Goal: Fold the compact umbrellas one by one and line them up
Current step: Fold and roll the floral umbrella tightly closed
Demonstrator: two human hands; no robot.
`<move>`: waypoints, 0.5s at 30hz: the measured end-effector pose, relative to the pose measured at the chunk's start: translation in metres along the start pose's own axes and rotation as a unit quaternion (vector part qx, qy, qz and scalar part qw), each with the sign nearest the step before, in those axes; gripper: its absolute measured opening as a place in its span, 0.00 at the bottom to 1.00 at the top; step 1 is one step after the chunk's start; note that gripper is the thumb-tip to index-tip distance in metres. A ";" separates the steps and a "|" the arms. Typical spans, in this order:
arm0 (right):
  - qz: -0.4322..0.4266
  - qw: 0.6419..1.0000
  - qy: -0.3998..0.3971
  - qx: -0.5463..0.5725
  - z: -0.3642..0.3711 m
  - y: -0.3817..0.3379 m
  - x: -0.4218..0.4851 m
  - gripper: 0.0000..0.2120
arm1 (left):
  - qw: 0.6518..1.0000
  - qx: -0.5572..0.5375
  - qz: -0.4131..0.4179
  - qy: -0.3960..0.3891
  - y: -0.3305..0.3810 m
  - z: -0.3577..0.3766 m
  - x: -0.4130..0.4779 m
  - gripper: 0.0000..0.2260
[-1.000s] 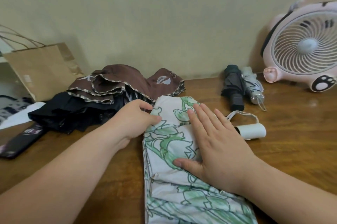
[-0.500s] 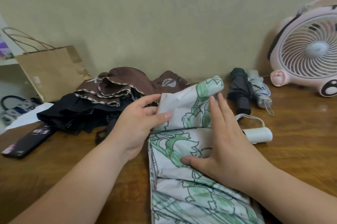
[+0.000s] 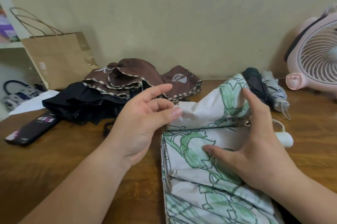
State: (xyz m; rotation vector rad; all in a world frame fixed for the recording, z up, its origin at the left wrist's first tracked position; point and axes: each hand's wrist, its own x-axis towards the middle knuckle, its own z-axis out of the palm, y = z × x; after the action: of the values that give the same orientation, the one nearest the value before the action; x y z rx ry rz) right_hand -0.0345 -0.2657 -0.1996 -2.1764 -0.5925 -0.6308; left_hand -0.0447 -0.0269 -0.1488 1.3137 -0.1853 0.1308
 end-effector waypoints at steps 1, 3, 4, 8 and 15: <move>-0.001 1.000 0.004 0.003 0.000 0.000 0.000 0.58 | 1.000 0.007 -0.006 -0.001 0.001 0.000 -0.001 0.33; 0.004 1.000 0.007 0.014 -0.002 0.000 0.000 0.59 | 0.999 0.040 -0.016 0.005 0.003 0.003 -0.004 0.32; 0.006 1.000 0.008 0.019 -0.002 -0.001 0.000 0.59 | 0.998 0.064 -0.018 0.005 0.003 0.004 -0.004 0.31; 0.031 0.999 0.024 0.022 -0.005 -0.005 -0.003 0.57 | 0.978 0.188 -0.035 -0.087 0.008 -0.001 -0.010 0.38; 0.061 0.998 0.010 0.022 -0.013 -0.008 -0.007 0.61 | 0.753 0.645 0.078 -0.108 0.000 0.002 -0.012 0.32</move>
State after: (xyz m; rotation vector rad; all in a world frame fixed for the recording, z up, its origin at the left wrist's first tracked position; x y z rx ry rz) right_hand -0.0477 -0.2723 -0.1918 -2.1447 -0.4540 -0.5682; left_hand -0.0567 -0.0292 -0.1508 2.7204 -0.4463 0.2731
